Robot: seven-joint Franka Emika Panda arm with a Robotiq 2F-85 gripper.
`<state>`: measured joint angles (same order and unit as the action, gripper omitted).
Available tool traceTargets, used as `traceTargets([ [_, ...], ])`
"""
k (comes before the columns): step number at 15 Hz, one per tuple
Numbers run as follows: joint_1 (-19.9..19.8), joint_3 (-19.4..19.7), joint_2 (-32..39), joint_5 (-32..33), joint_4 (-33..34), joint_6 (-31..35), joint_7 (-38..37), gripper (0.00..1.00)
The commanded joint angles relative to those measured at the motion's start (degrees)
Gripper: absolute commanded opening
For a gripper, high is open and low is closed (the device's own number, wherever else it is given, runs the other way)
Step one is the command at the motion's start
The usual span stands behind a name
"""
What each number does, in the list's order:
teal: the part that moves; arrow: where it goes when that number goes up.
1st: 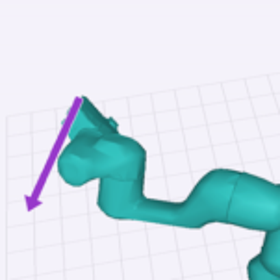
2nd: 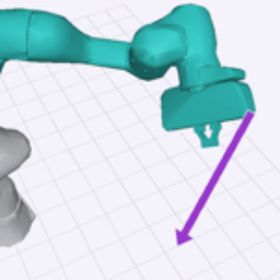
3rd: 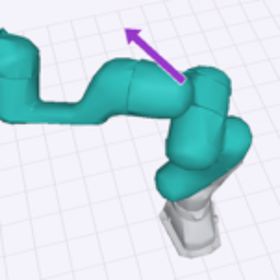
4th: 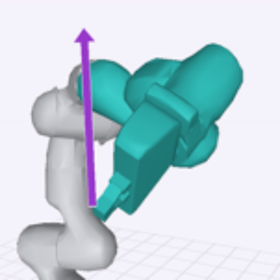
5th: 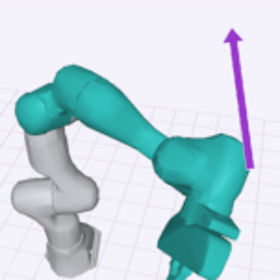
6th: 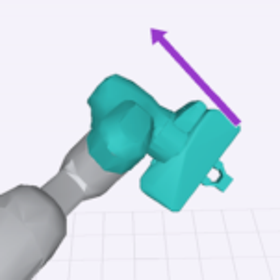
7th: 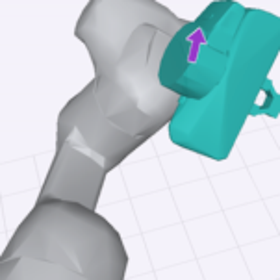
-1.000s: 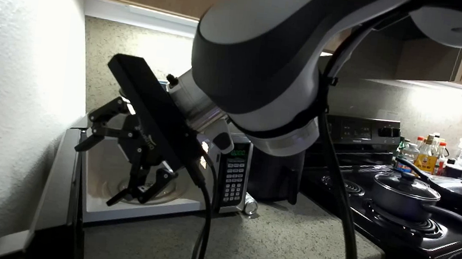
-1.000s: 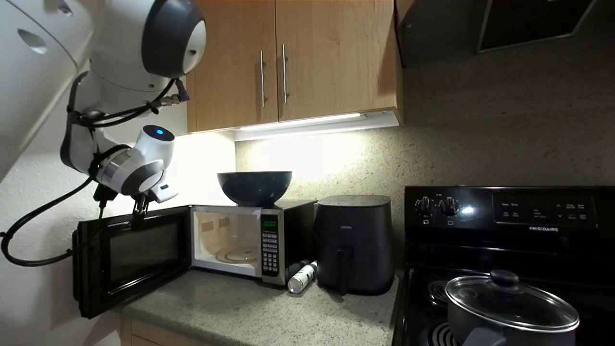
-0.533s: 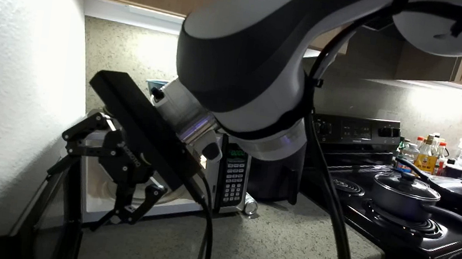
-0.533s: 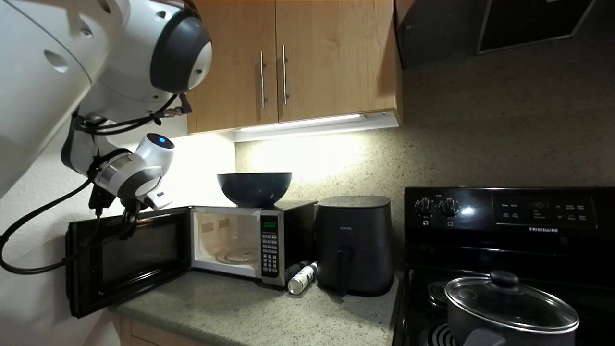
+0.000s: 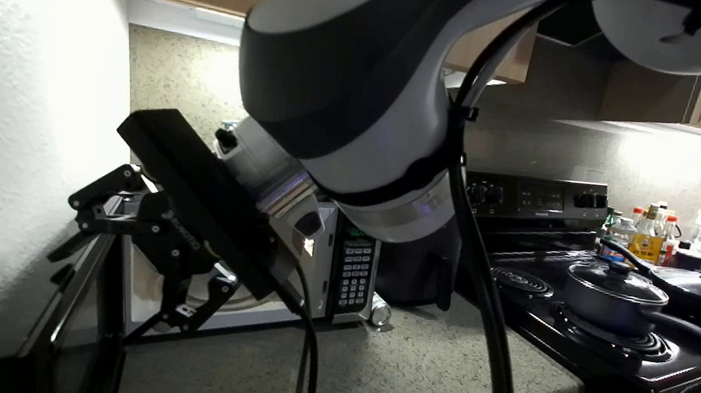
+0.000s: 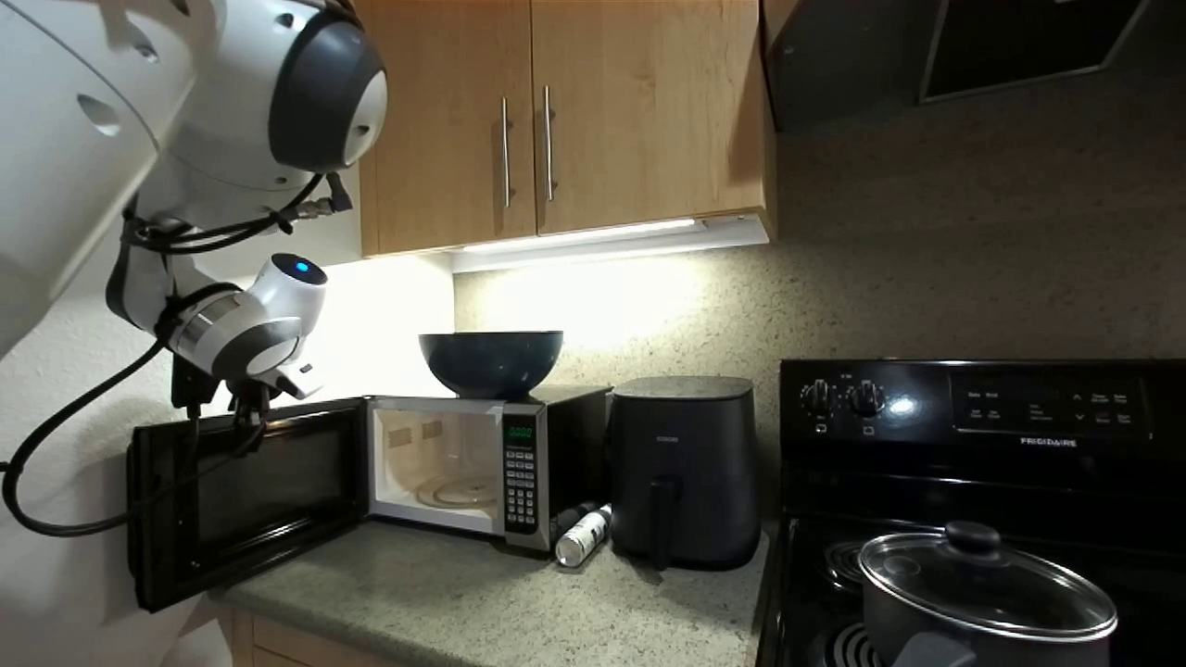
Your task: Remove the bowl from the microwave and put it on top of the microwave
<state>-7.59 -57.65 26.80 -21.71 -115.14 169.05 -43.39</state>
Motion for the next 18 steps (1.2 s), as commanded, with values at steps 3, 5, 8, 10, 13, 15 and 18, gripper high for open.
traceTargets([
  [3, -5.1, -10.0, 5.8, -0.6, -0.2, 5.7, 6.3, 1.0],
  [5, -4.3, -8.9, 5.7, -0.2, -0.6, 5.7, 5.3, 1.0],
  [8, 0.9, -1.5, 1.1, -6.0, -0.5, 4.9, 7.7, 1.0],
  [10, 3.4, 2.4, -0.2, -7.2, -0.5, 4.7, 7.7, 1.0],
  [13, 9.1, 11.4, -4.3, -6.1, -1.1, 5.6, 6.6, 1.0],
  [15, 13.6, 19.0, -7.5, -4.8, -1.8, 7.5, 6.0, 1.0],
  [18, 20.1, 30.4, -10.7, -3.9, -2.9, 11.6, 5.0, 1.0],
])
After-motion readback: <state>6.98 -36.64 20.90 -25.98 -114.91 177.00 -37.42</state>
